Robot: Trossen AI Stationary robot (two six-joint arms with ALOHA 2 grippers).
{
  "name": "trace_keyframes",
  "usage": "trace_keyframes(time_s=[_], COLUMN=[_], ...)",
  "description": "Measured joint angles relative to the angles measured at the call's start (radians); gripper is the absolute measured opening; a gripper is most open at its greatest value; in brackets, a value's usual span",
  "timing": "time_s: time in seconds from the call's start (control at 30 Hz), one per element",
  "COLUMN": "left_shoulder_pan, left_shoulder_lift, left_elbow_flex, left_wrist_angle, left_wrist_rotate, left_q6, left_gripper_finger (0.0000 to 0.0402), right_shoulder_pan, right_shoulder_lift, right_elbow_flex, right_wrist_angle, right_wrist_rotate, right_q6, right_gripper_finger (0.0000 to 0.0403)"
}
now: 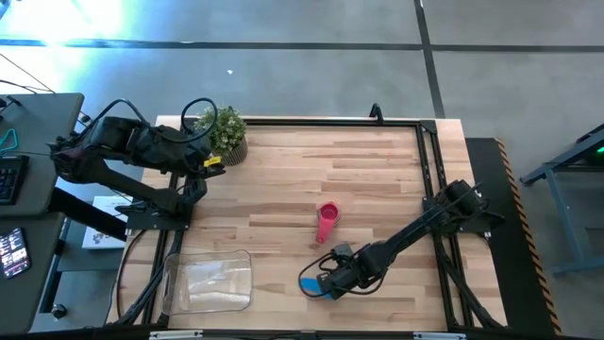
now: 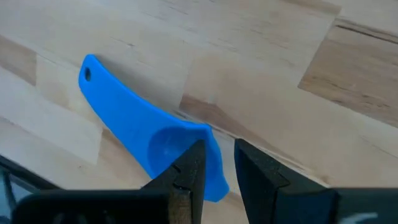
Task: Nest measuring cups in basket
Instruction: Stack the blue measuring cup on top of the red measuring cup
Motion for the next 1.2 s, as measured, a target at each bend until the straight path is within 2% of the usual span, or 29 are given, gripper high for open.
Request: trace_keyframes(time_s=[0.3,0.4,0.47,0.6,0.73,0.87,1.03,1.2], left_shoulder_pan=[0.0,0.0,0.0,0.0,0.0,0.0,0.0,0.0], left_shoulder_lift=[0.0,0.0,0.0,0.0,0.0,0.0,0.0,0.0], left_elbow_flex=[0.0,0.0,0.0,0.0,0.0,0.0,0.0,0.0], left_wrist_angle=[0.0,0.0,0.0,0.0,0.0,0.0,0.001,0.0], left_wrist_rotate=[-0.025,-0.025,-0.025,-0.025,-0.024,-0.024,-0.024,-0.024], left_q6=[0.0,-0.001,-0.001,-0.001,0.0,0.0,0.001,0.002], left_gripper_finger=[0.0053,0.0053,0.0053,0.0053,0.0053,0.0053,0.0053,0.0053], right_shoulder_pan=[0.0,0.0,0.0,0.0,-0.002,-0.01,-0.036,-0.083], right_shoulder_lift=[0.058,0.059,0.059,0.059,0.059,0.059,0.059,0.059], right_elbow_flex=[0.0,0.0,0.0,0.0,0.003,0.047,0.15,0.271], right_wrist_angle=[0.048,0.045,0.043,0.041,0.037,0.015,-0.089,-0.3], right_wrist_rotate=[-0.07,-0.058,-0.051,-0.048,-0.058,-0.065,-0.057,-0.033], right_q6=[-0.008,0.0,0.001,0.0,-0.002,-0.074,-0.178,-0.294], right_gripper_finger=[0.0078,0.0076,0.0063,0.0012,0.0012,0.0005,0.0003,0.0002])
